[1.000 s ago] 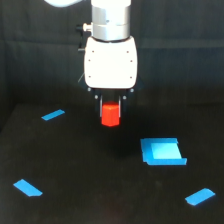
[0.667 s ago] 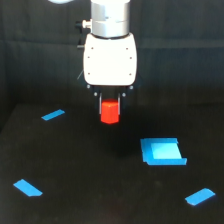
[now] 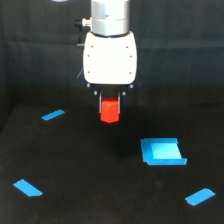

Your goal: Pick up the red object from the table

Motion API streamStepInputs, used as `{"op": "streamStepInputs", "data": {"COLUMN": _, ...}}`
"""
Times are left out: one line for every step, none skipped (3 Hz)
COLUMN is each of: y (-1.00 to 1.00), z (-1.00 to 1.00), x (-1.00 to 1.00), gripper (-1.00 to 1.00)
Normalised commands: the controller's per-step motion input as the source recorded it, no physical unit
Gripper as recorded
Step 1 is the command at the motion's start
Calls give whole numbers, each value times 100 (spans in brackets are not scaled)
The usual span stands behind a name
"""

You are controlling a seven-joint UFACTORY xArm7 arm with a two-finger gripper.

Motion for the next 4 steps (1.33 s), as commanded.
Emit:
{"op": "streamStepInputs", "data": {"y": -10, "z": 6, "x": 15, "gripper": -92}}
{"op": "streamStepInputs", "data": {"y": -9, "z": 14, "x": 0, "gripper": -100}}
{"op": "streamStepInputs", "data": {"y": -13, "z": 8, "x": 3, "gripper": -98}}
{"op": "streamStepInputs", "data": {"y": -13, "z": 1, "x": 1, "gripper": -98}}
